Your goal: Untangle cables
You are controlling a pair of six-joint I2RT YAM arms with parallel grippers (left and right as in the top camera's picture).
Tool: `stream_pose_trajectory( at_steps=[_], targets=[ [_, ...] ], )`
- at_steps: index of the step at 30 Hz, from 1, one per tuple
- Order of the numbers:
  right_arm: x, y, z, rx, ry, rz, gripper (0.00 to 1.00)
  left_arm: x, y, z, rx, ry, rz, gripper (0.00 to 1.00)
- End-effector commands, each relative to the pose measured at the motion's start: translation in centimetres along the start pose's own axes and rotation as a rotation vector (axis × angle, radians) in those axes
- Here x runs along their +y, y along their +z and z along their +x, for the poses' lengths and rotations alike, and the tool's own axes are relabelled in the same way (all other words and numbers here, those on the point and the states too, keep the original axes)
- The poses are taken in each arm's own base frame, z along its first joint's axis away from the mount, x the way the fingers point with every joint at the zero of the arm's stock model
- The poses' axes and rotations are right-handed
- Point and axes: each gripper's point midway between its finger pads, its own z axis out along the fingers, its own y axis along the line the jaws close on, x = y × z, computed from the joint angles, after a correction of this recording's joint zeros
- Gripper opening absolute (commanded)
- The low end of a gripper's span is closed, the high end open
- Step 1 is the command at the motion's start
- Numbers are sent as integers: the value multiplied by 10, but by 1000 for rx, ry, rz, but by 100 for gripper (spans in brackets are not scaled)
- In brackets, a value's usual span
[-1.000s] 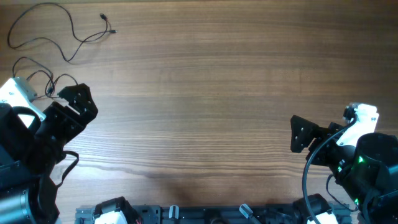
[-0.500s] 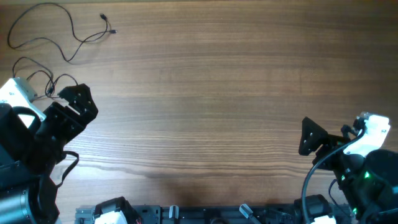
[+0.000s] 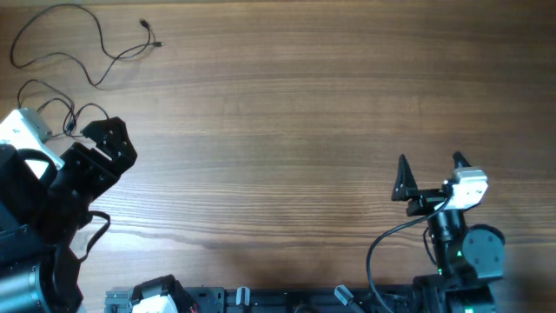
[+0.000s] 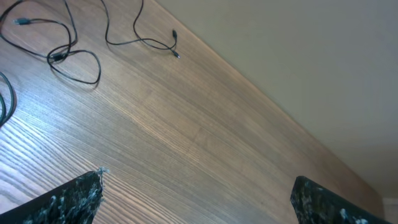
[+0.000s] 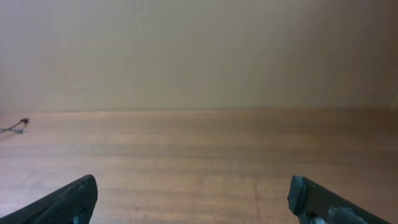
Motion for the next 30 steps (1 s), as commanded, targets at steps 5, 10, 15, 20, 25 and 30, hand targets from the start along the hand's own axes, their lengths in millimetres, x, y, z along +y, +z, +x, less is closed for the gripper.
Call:
stream_pose_trajectory(
  at_steps=[5,10,15,20,25,30],
  targets=[
    [13,-1,5,-99,-232,-73,100,-4,-2,-1,-5,28,16,100],
    [8,3,13,-155,-228,-50,100,-4,-2,-1,-5,28,16,100],
    [-2,6,38,-53,-121,-20,100,-4,-2,-1,-5,28,16,100],
    [-7,6,39,-46,-98,1,100,-4,-2,-1,-5,28,16,100],
    [-7,6,40,-46,-102,1,100,-4,-2,-1,-5,28,16,100],
    [-7,6,39,-48,-94,0,100,-4,-2,-1,-5,28,16,100]
  ],
)
